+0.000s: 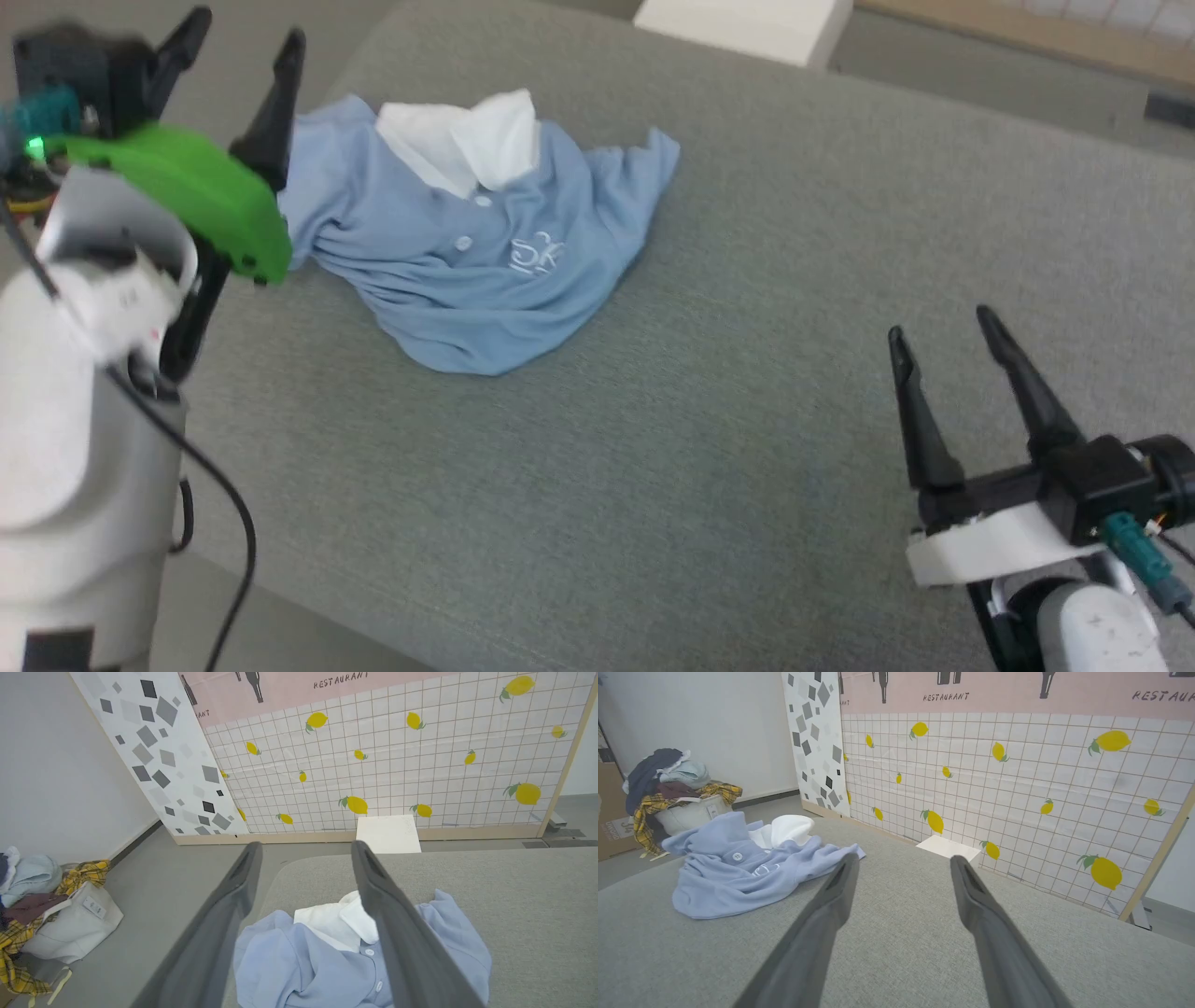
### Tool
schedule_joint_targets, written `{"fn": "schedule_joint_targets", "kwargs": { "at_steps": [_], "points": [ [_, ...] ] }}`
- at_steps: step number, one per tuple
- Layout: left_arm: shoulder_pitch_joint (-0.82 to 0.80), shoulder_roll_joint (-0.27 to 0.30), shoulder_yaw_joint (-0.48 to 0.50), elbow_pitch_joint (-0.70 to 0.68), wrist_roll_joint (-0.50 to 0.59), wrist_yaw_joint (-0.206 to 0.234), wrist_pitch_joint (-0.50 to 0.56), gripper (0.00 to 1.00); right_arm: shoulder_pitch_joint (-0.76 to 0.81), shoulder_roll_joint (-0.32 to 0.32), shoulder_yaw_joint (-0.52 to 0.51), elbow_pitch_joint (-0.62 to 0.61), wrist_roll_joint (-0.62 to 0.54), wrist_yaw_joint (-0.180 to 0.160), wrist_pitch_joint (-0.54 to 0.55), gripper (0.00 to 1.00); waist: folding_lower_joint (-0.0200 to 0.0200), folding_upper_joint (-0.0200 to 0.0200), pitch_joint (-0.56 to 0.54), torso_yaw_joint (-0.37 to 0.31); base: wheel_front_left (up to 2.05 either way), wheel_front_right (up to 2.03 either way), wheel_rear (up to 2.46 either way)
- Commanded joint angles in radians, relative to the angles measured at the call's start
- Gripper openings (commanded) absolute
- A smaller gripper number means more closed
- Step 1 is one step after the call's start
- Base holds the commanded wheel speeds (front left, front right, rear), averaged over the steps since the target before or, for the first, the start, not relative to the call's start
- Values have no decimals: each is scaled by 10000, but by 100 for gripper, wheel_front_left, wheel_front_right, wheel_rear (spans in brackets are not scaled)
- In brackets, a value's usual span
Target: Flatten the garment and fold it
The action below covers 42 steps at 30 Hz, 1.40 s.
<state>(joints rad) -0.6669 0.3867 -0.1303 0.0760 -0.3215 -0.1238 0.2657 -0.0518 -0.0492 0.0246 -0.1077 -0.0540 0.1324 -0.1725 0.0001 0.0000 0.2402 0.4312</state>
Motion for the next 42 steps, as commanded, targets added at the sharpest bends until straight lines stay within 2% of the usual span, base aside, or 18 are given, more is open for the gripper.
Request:
{"fn": "schedule_joint_targets", "kwargs": {
  "at_steps": [1, 11, 18, 25, 29, 30, 31, 32, 36, 42],
  "points": [
    [-367, 110, -180, 322, -273, -59, 270, 100, -218, -10, -30, -212, -97, -17, 94, 100, -1, 0, 1056, -468, 0, 0, 0],
    [-1651, 668, -1173, 2431, -1437, -67, 1889, 100, -784, -119, -164, -927, -304, -17, 417, 100, -1, 0, 2554, -1184, 0, 0, 0],
    [-1776, 1064, -1347, 3138, -1771, -32, 2254, 100, -932, -147, -327, -1062, -183, -17, 417, 100, -1, 0, 3122, -1548, 0, 0, 0],
    [-1593, 1065, -1325, 3701, -2208, 297, 3543, 100, -1032, -151, -426, -1149, -114, -17, 379, 100, -1, 0, 3385, -1688, 0, 0, 0],
    [-1378, 1303, -1593, 3754, -2035, 439, 4195, 100, -1140, -139, -384, -1171, -93, -17, 392, 100, -1, 0, 3481, -1724, 0, 0, 0],
    [-1340, 1353, -1628, 3747, -1995, 439, 4216, 89, -1166, -136, -368, -1168, -88, -17, 392, 100, -1, 0, 3492, -1734, 0, 0, 0],
    [-1296, 1430, -1682, 3724, -1919, 426, 4175, 24, -1201, -133, -349, -1161, -83, -17, 392, 100, -1, 0, 3501, -1749, 0, 0, 0],
    [-1258, 1482, -1723, 3709, -1879, 400, 4124, 0, -1229, -130, -334, -1151, -76, -17, 390, 100, -1, 0, 3502, -1765, 0, 0, 0],
    [-1097, 1572, -1692, 3730, -2047, 277, 3835, 0, -1310, -116, -329, -1063, -22, -17, 337, 100, -1, 0, 3400, -1837, 0, 0, 0],
    [-1243, 1860, -1113, 3796, -2269, 228, 2469, 0, -1320, -67, -455, -737, 146, -17, 85, 100, -1, 0, 2845, -1991, 0, 0, 0]
  ]
}}
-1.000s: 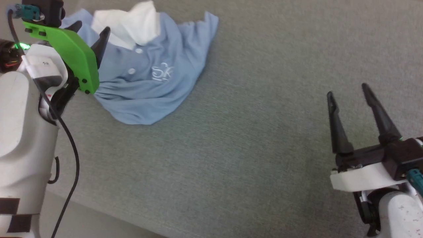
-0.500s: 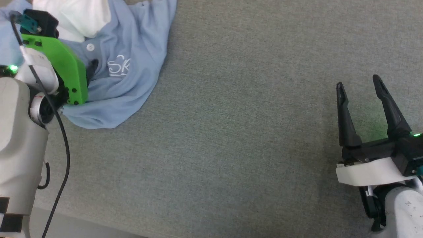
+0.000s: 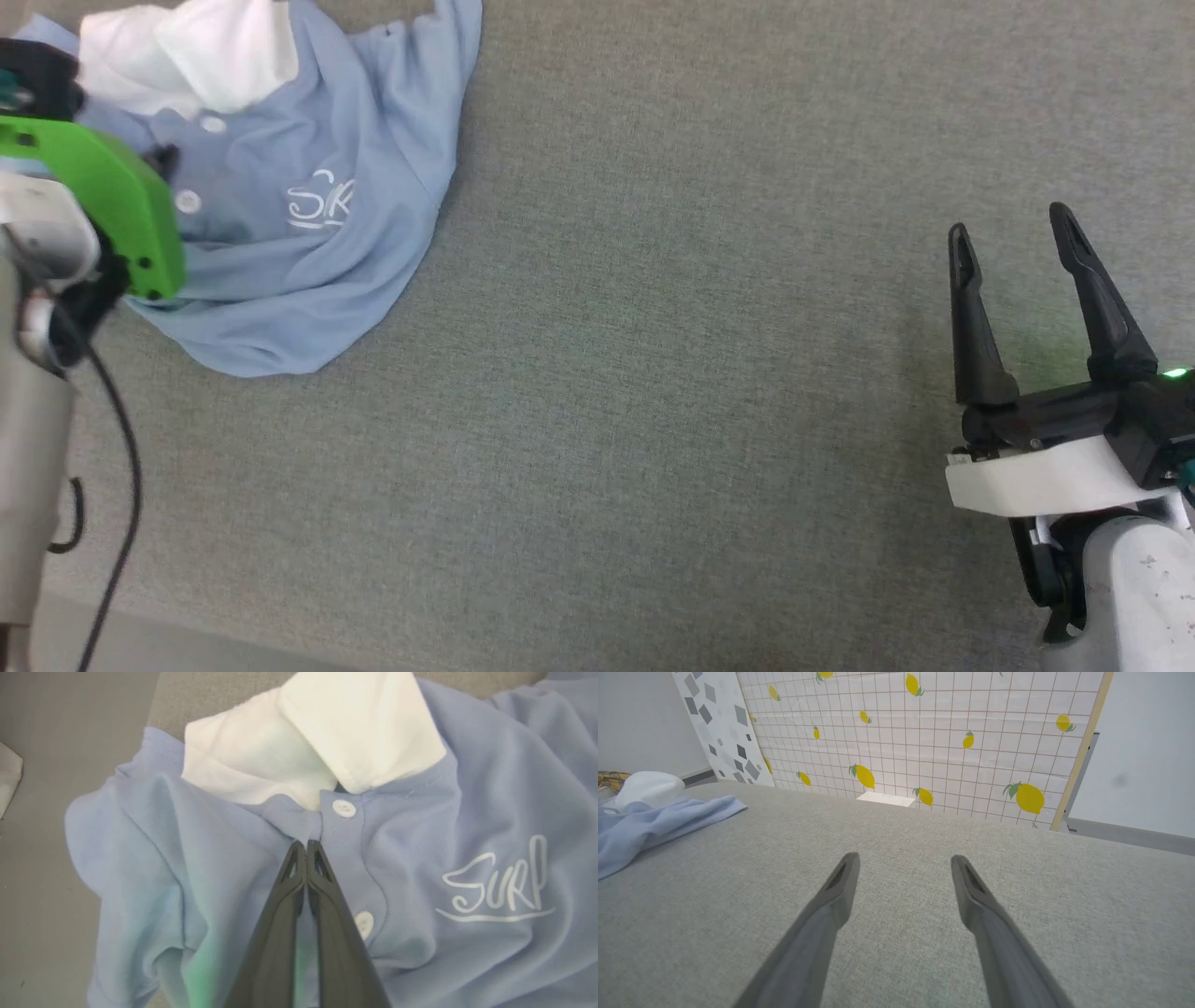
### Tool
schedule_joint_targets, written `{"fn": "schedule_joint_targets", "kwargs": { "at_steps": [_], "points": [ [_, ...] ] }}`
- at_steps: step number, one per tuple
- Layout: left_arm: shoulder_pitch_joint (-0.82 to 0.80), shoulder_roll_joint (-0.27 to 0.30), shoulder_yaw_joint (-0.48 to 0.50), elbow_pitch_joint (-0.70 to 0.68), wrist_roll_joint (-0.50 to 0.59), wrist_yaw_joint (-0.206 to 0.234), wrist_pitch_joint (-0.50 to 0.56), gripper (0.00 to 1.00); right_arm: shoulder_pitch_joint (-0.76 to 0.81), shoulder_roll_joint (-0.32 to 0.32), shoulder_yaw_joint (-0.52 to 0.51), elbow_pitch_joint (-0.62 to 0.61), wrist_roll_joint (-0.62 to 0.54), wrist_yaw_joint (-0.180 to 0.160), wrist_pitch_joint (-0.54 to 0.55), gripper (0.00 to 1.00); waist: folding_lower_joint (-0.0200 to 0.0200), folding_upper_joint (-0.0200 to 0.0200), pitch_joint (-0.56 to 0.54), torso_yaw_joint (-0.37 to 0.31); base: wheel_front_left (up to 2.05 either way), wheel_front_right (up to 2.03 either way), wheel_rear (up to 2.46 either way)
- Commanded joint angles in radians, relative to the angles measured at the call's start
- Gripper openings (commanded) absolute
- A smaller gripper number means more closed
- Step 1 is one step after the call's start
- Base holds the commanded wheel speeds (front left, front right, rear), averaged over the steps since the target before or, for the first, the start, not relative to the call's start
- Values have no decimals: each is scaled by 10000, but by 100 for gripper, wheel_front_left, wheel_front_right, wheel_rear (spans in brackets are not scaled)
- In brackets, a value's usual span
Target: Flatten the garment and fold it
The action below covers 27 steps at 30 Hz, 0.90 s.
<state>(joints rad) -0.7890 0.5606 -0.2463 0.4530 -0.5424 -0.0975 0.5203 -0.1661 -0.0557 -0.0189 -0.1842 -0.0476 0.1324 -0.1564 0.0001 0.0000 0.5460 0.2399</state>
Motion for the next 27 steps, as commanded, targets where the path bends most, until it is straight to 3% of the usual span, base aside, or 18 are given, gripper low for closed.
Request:
{"fn": "schedule_joint_targets", "kwargs": {
  "at_steps": [1, 8, 17, 23, 27],
  "points": [
    [-77, 183, 118, 22, -66, -43, -243, 0, -174, 5, -29, 87, 114, -17, -115, 100, -1, 0, -310, -100, 0, 0, 0],
    [-716, 482, 920, -193, -482, -35, -1237, 0, -19, 48, -128, 620, 439, -17, -464, 100, -1, 0, -1364, -265, 0, 0, 0],
    [-1854, 448, 1162, -1378, -545, 319, -1362, 0, 417, 53, -596, 1181, 1082, -17, -807, 100, -1, 0, -2729, -406, 0, 0, 0],
    [-2656, 96, 1068, -2492, -652, 743, -873, 0, 642, 53, -1037, 1362, 1314, -17, -935, 100, -1, 0, -3417, -609, 0, 0, 0],
    [-3199, -473, 866, -3284, -824, 1082, -521, 0, 760, 54, -1375, 1431, 1429, -17, -988, 100, -1, 0, -3713, -783, 0, 0, 0]
  ]
}}
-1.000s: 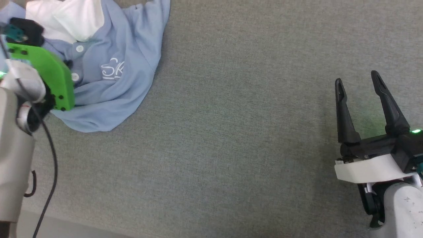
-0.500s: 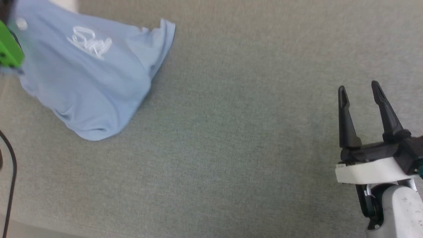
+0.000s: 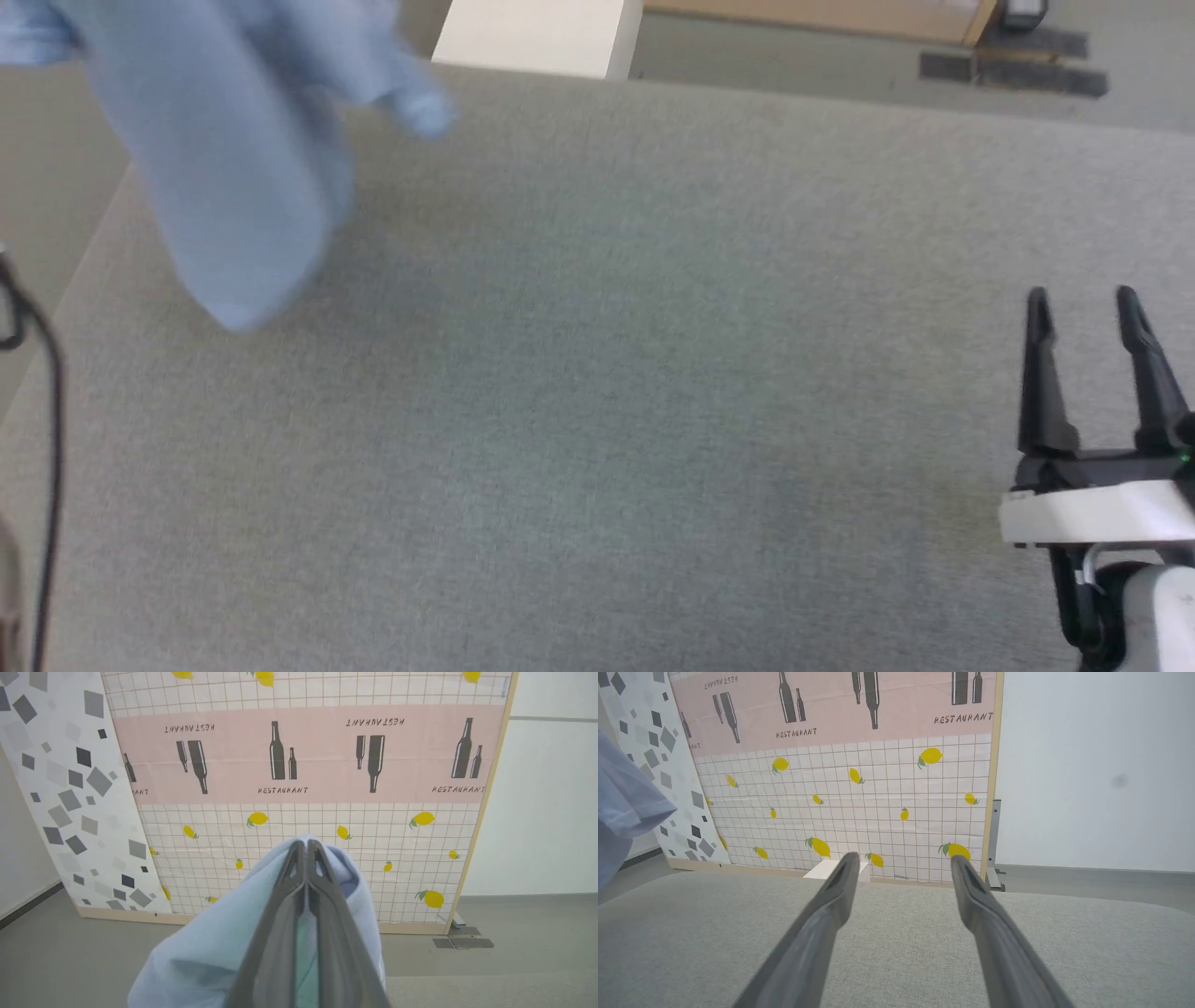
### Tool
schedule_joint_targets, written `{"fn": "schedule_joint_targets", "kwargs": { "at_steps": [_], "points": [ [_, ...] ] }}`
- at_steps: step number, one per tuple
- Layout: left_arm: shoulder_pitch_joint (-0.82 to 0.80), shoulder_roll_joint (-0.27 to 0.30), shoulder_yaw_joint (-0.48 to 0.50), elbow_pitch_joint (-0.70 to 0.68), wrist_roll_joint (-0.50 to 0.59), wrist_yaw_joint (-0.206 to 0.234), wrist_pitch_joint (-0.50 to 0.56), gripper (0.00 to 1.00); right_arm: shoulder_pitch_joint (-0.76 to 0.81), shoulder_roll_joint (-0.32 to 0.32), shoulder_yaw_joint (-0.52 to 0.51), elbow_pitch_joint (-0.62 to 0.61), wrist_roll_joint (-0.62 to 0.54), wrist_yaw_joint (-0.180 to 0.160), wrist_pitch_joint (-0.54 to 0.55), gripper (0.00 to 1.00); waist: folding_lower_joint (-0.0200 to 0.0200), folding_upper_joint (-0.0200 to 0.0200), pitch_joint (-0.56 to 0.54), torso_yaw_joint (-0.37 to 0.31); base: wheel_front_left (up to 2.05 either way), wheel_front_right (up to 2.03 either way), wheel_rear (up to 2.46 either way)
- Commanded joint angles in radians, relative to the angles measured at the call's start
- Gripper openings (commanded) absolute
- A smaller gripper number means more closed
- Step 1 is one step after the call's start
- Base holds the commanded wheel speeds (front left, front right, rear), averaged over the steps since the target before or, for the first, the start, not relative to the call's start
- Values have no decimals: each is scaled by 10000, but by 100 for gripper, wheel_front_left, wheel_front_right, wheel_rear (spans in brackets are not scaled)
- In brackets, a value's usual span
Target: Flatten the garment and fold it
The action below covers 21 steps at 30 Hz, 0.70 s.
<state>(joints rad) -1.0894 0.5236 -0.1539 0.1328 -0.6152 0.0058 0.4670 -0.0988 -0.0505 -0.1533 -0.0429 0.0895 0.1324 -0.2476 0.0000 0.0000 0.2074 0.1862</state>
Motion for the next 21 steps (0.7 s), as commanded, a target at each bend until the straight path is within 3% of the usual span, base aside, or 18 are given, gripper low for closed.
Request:
{"fn": "schedule_joint_targets", "kwargs": {
  "at_steps": [1, 11, 21],
  "points": [
    [-288, -218, -171, -254, -101, 74, 105, 0, 98, 2, -95, 18, 69, -17, -83, 100, 0, 0, -367, -293, 0, 0, 0],
    [-739, -2377, -1273, -1453, -526, 988, 694, 0, 143, 2, -749, -93, 146, -17, -126, 100, 0, 0, -557, -949, 0, 0, 0],
    [737, -3923, -2921, -1280, -296, 1149, -28, 0, 237, 3, -1441, -214, 231, -17, -138, 100, 0, 0, -594, -1771, 0, 0, 0]
  ]
}}
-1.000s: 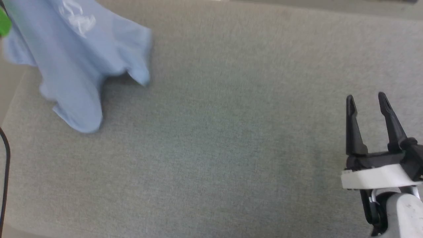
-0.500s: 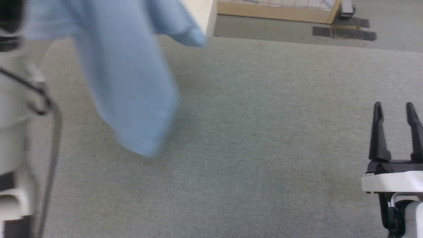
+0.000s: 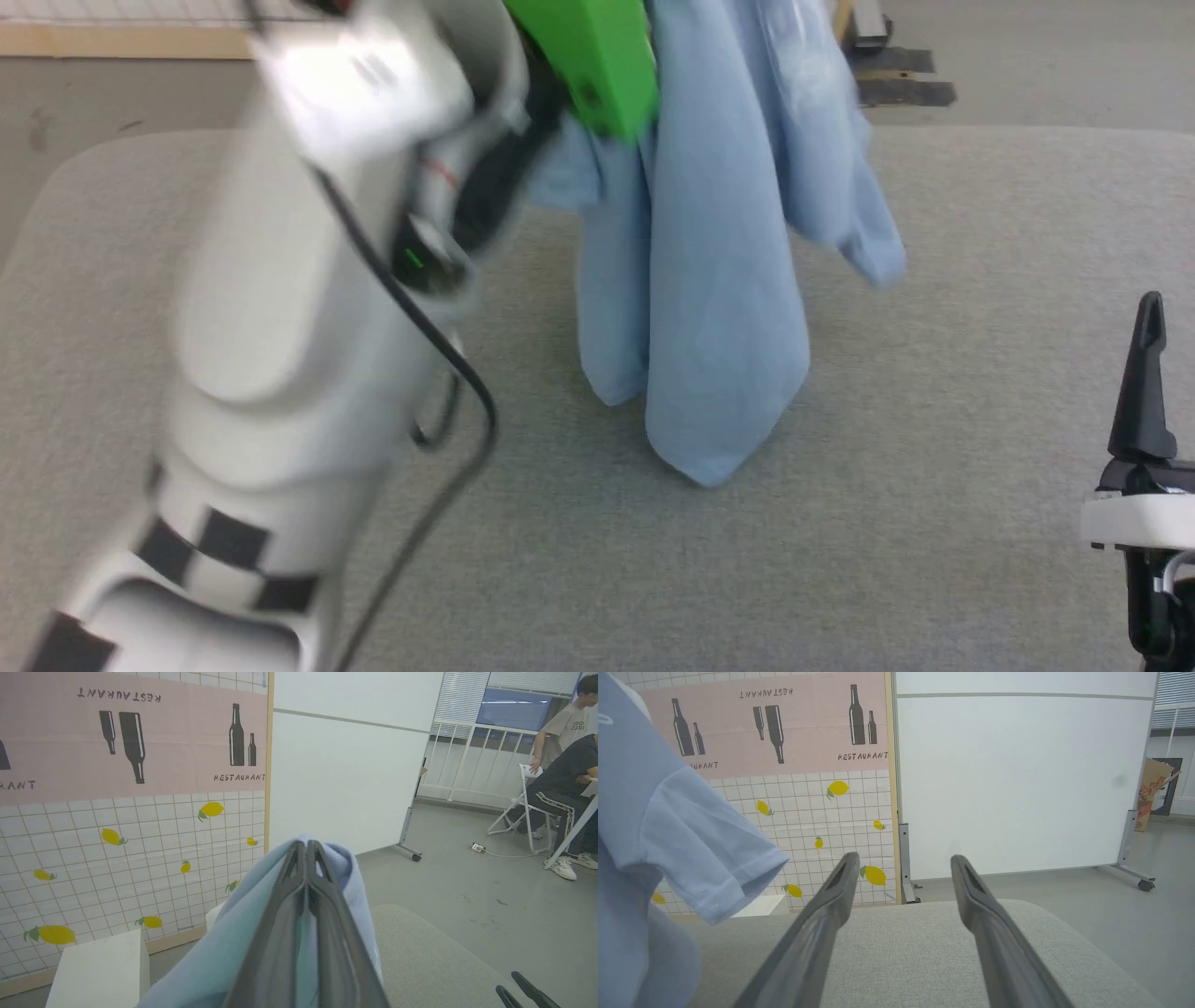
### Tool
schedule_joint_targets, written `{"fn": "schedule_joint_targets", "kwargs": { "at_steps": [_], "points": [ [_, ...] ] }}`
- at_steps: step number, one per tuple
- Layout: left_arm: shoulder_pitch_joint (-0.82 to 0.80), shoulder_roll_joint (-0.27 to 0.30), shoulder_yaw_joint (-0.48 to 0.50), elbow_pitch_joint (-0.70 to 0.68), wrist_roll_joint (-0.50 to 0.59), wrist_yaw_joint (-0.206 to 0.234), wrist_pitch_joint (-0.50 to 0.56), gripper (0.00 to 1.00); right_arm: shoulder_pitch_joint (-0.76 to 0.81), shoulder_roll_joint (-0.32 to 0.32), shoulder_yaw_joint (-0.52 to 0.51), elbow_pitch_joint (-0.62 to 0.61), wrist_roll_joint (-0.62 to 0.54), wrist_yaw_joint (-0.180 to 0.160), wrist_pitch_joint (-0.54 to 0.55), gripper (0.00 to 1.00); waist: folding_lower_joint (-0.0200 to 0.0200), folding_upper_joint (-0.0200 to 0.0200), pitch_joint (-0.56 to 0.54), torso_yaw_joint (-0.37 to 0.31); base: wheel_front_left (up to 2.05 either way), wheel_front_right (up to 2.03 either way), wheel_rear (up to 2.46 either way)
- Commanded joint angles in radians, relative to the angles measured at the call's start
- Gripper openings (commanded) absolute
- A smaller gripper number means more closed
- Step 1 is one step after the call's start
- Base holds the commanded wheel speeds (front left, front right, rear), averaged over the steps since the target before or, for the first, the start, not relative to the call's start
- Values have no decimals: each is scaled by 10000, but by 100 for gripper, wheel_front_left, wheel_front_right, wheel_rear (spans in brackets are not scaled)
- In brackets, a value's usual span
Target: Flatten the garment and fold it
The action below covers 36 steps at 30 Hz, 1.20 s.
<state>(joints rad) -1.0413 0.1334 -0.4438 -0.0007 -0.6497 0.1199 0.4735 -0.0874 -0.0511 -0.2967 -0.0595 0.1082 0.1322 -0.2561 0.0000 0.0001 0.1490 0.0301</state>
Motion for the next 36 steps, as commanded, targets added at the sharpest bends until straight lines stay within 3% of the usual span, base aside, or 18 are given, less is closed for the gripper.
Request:
{"fn": "schedule_joint_targets", "kwargs": {
  "at_steps": [1, 6, 11, 16, 17, 18, 19, 26, 33, 36],
  "points": [
    [643, -158, -181, 180, 39, 26, -324, 0, 155, 8, -51, -70, 42, -15, -54, 100, 0, -1, 2, -284, 0, 0, 0],
    [2359, -487, -1016, 923, 61, 18, -1219, 0, 194, 8, 32, -152, 90, -15, -55, 100, 0, -1, 187, -639, 0, 0, 0],
    [3812, -623, -1926, 2479, 41, 6, -1467, 0, 141, 8, 172, -142, 195, -15, -55, 100, 0, -1, 467, -816, 0, 0, 0],
    [4309, -693, -2384, 3878, 141, 44, -1752, 0, 54, 8, 262, -75, 275, -15, -56, 100, 0, -1, 666, -814, 0, 0, 0],
    [4262, -709, -2424, 4013, 178, 11, -1925, 17, 40, 9, 257, -65, 276, -15, -56, 100, 0, -1, 687, -784, 0, 0, 0],
    [4216, -723, -2406, 4073, 152, -17, -2072, 69, 34, 9, 246, -55, 269, -15, -56, 100, 0, -1, 690, -747, 0, 0, 0],
    [4152, -740, -2325, 4107, 85, -6, -2271, 100, 34, 9, 238, -33, 256, -15, -56, 100, 0, -1, 676, -693, 0, 0, 0],
    [3940, -500, -1541, 3275, -80, -26, -3693, 100, 158, 9, 303, 190, 293, -15, -56, 100, 0, -1, 211, -429, 0, 0, 0],
    [5063, 909, -110, 1161, 428, 741, -5873, 100, 399, 9, 433, 304, 339, -15, -56, 100, 0, -1, -139, -338, 0, 0, 0],
    [6123, 1454, 576, 28, 443, 873, -6846, 100, 510, 9, 518, 343, 384, -15, -56, 100, 0, -1, -184, -316, 0, 0, 0]
  ]
}}
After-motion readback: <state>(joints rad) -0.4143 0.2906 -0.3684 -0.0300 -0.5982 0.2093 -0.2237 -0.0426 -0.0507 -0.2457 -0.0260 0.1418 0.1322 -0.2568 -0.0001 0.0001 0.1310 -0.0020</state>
